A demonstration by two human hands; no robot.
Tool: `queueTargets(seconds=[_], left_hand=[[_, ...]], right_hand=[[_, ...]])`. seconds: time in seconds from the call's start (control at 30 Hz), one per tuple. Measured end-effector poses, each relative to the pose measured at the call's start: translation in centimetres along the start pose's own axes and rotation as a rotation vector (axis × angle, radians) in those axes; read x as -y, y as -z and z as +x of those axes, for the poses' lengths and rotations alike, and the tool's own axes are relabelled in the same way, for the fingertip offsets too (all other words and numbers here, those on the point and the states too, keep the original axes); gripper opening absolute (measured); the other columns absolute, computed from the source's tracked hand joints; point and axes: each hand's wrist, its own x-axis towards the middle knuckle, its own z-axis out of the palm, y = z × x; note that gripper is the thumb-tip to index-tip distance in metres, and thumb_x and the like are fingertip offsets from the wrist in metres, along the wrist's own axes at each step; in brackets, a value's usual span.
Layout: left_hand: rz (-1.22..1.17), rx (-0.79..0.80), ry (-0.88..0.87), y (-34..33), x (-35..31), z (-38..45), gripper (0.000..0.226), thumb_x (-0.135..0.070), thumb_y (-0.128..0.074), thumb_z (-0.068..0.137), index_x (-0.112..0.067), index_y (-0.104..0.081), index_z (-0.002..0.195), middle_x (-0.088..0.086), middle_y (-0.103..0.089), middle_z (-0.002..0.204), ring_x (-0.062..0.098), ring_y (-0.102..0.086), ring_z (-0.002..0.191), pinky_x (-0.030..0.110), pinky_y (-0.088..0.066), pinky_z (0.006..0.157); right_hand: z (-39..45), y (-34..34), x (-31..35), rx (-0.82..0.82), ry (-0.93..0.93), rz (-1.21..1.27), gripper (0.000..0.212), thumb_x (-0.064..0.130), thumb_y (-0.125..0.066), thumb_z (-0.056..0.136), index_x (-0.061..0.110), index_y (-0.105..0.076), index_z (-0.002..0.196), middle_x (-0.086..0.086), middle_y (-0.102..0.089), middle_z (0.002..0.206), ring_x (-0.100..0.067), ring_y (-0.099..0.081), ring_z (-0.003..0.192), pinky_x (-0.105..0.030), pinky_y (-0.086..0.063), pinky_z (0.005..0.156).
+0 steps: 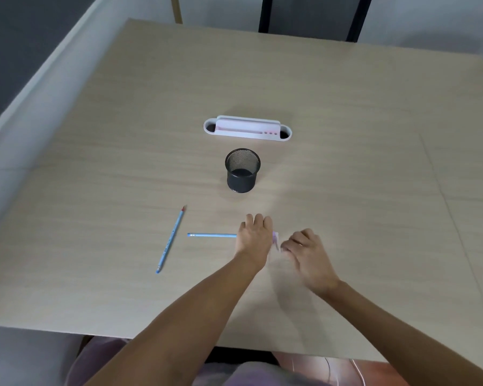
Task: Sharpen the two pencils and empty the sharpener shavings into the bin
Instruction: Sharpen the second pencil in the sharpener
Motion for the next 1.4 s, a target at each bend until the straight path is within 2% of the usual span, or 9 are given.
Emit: queueTargets(seconds=[0.17,0.43,0.6,0.73,0.9,1.07,1.17,1.27,1.4], left_hand=[[-0.023,-0.024,-0.007,0.0,0.1,0.0,0.043,-0.007,-0.066,0.075,-0.008,-0.039,0.108,0.01,-0.052,0.108,0.028,-0.047,0.1,0.031,-0.043,0.074],[-0.021,0.016,0.015,0.3,0.0,-0.1,0.053,-0.007,-0.073,0.069,-0.007,-0.04,0.111,0.01,-0.051,0.11,0.027,-0.048,0.101,0.03,-0.041,0.074],[0.008,0.004,0.003,0.1,0.0,-0.2,0.054,-0.006,-0.074,0.066,-0.008,-0.04,0.109,0.009,-0.051,0.108,0.026,-0.048,0.098,0.028,-0.039,0.07],[-0.017,-0.015,-0.026,0.0,0.1,-0.1,0.05,-0.002,-0.069,0.067,-0.007,-0.04,0.108,0.011,-0.051,0.108,0.029,-0.047,0.099,0.031,-0.041,0.072],[-0.009,-0.022,-0.022,-0.2,0.1,-0.1,0.05,-0.006,-0.073,0.067,-0.008,-0.041,0.106,0.008,-0.052,0.103,0.027,-0.049,0.096,0.029,-0.042,0.07],[-0.007,-0.012,0.0,-0.3,0.1,0.1,0.051,-0.009,-0.074,0.067,-0.01,-0.042,0.106,0.007,-0.053,0.103,0.026,-0.049,0.096,0.029,-0.04,0.069],[0.002,-0.001,0.005,-0.2,0.0,0.1,0.051,-0.008,-0.074,0.066,-0.01,-0.042,0.105,0.008,-0.052,0.105,0.026,-0.048,0.098,0.029,-0.04,0.071],[0.009,0.008,-0.007,0.0,0.0,0.1,0.054,-0.004,-0.074,0.064,-0.009,-0.04,0.106,0.009,-0.051,0.106,0.026,-0.048,0.098,0.028,-0.036,0.068],[-0.011,0.008,-0.023,-0.1,-0.1,0.2,0.058,-0.001,-0.073,0.061,-0.008,-0.04,0.107,0.01,-0.05,0.108,0.027,-0.047,0.099,0.028,-0.035,0.068]], right_hand=[[5.2,1.0,-1.7,-0.112,0.051,-0.159,0.013,0.011,-0.076,0.073,0.022,-0.069,0.072,0.004,-0.063,0.073,-0.026,-0.056,0.074,-0.033,-0.04,0.06],[4.7,-2.8,-0.9,0.051,0.055,-0.167,0.029,-0.012,-0.073,0.052,0.015,-0.065,0.052,-0.003,-0.055,0.051,-0.024,-0.05,0.049,-0.028,-0.037,0.058],[-0.7,-2.0,0.4,-0.02,-0.046,0.015,0.011,0.005,-0.068,0.08,0.012,-0.07,0.072,-0.003,-0.062,0.066,-0.027,-0.053,0.066,-0.037,-0.05,0.062],[0.9,0.5,-0.1,-0.1,0.03,-0.056,0.02,0.022,-0.052,0.089,0.018,-0.068,0.078,0.001,-0.061,0.074,-0.025,-0.052,0.073,-0.033,-0.039,0.065],[6.6,-0.4,-2.0,-0.154,-0.039,-0.168,0.011,0.011,-0.078,0.072,0.02,-0.072,0.07,-0.002,-0.062,0.07,-0.029,-0.055,0.067,-0.036,-0.046,0.055],[5.6,-3.3,-1.8,-0.02,-0.01,-0.152,0.016,0.002,-0.06,0.067,0.012,-0.066,0.056,-0.007,-0.056,0.056,-0.028,-0.052,0.056,-0.036,-0.048,0.047],[3.0,-4.1,-0.7,0.03,-0.042,-0.158,0.023,-0.009,-0.071,0.056,0.013,-0.065,0.054,-0.004,-0.055,0.053,-0.026,-0.052,0.054,-0.034,-0.048,0.047],[-0.2,-3.6,0.3,0.017,-0.089,-0.036,0.018,-0.002,-0.077,0.069,0.013,-0.068,0.064,-0.003,-0.057,0.059,-0.026,-0.05,0.059,-0.034,-0.049,0.05],[-0.3,0.2,1.5,-0.122,-0.042,0.042,0.019,-0.004,-0.057,0.08,0.011,-0.068,0.073,-0.004,-0.058,0.068,-0.025,-0.047,0.063,-0.035,-0.041,0.06]])
